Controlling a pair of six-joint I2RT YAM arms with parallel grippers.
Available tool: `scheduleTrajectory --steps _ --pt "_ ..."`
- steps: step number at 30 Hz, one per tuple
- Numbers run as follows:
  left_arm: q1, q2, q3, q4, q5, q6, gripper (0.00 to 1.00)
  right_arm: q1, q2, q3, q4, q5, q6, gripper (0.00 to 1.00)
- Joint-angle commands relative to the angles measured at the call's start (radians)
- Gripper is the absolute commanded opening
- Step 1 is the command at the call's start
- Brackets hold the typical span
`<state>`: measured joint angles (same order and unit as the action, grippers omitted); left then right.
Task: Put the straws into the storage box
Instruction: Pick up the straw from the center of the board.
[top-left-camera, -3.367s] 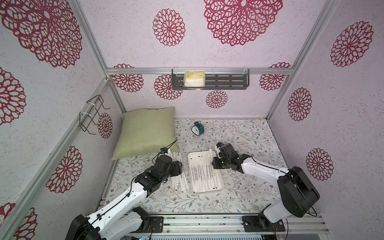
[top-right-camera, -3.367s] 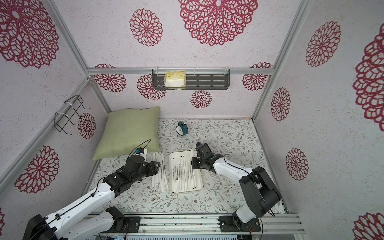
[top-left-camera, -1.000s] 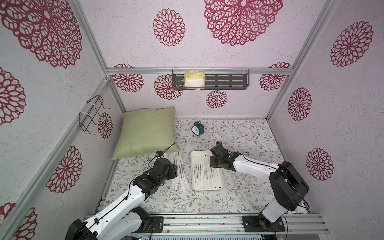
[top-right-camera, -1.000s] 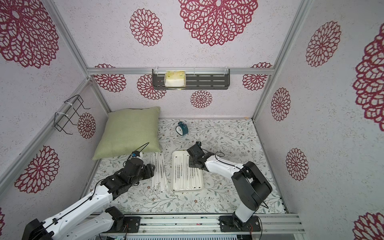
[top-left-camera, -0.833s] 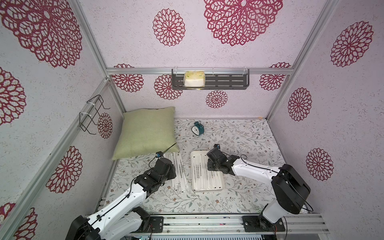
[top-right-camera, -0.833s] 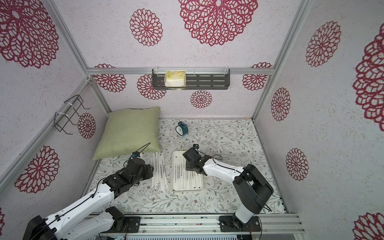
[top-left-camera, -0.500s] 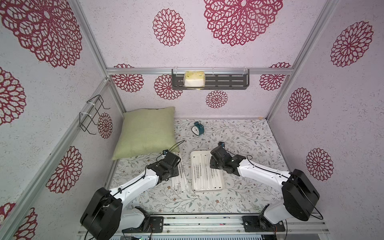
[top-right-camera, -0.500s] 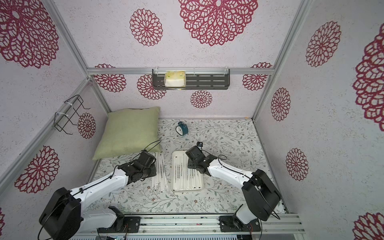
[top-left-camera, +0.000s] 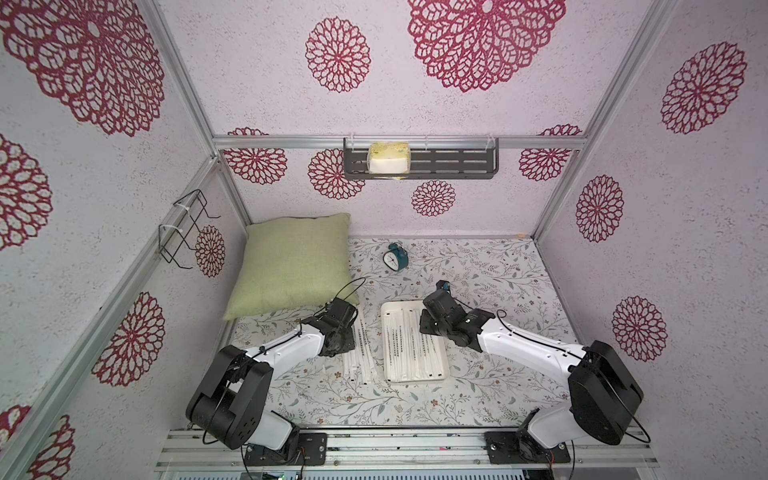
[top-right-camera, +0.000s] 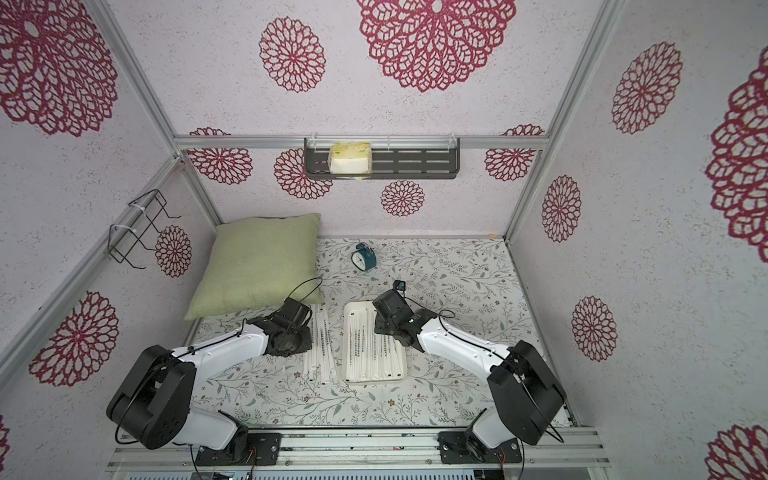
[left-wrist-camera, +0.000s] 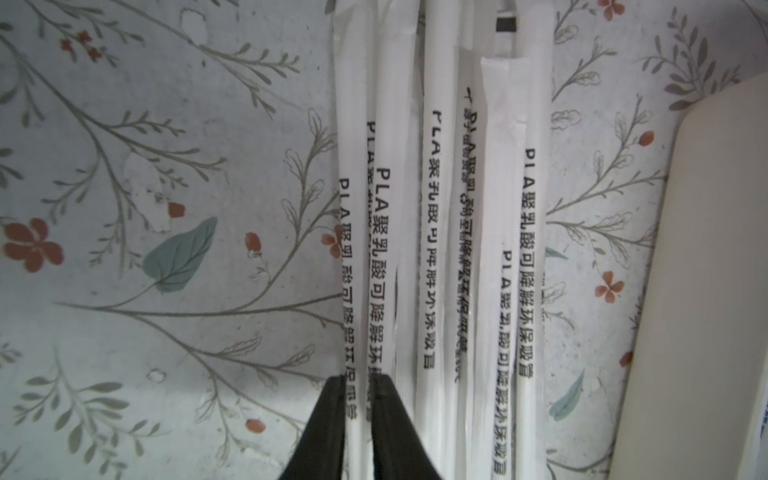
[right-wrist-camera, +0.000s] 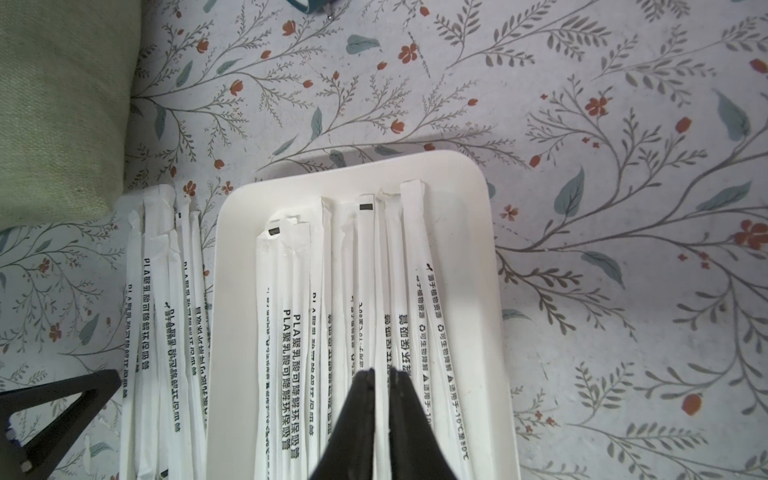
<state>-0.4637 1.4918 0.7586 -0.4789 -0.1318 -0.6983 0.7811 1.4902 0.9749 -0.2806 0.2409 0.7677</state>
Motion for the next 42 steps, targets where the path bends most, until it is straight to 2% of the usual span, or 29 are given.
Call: scheduleTrajectory --steps 1,7,14,20,30,36,39,42 --pt "0.014 0.010 0.020 0.029 0.005 0.027 0.17 -0.006 0.001 0.008 0.024 -0.010 -0.018 0.14" --pt "0.038 -0.014 -0.015 0.071 0.022 0.020 0.17 -0.006 0.016 0.013 0.033 -0.023 -0.019 0.14" --pt "0.042 0.060 -0.002 0.098 0.051 0.020 0.20 -0.006 0.012 0.009 0.036 -0.025 -0.015 0.14" --pt "0.040 0.085 0.002 0.119 0.070 0.021 0.18 -0.006 0.008 0.002 0.036 -0.027 -0.015 0.14" --pt "0.010 -0.105 -0.033 0.011 0.046 0.011 0.14 -0.006 0.023 0.010 0.050 -0.042 -0.019 0.14" --pt "0.008 -0.165 -0.031 -0.003 0.123 0.003 0.09 -0.006 0.022 0.021 0.053 -0.047 -0.019 0.14" --pt "-0.039 -0.214 -0.053 0.018 0.235 -0.023 0.10 -0.006 0.012 0.019 0.046 -0.060 -0.018 0.14" --pt "-0.149 -0.264 -0.091 0.089 0.269 -0.092 0.11 -0.001 -0.004 0.019 0.051 -0.097 0.002 0.14"
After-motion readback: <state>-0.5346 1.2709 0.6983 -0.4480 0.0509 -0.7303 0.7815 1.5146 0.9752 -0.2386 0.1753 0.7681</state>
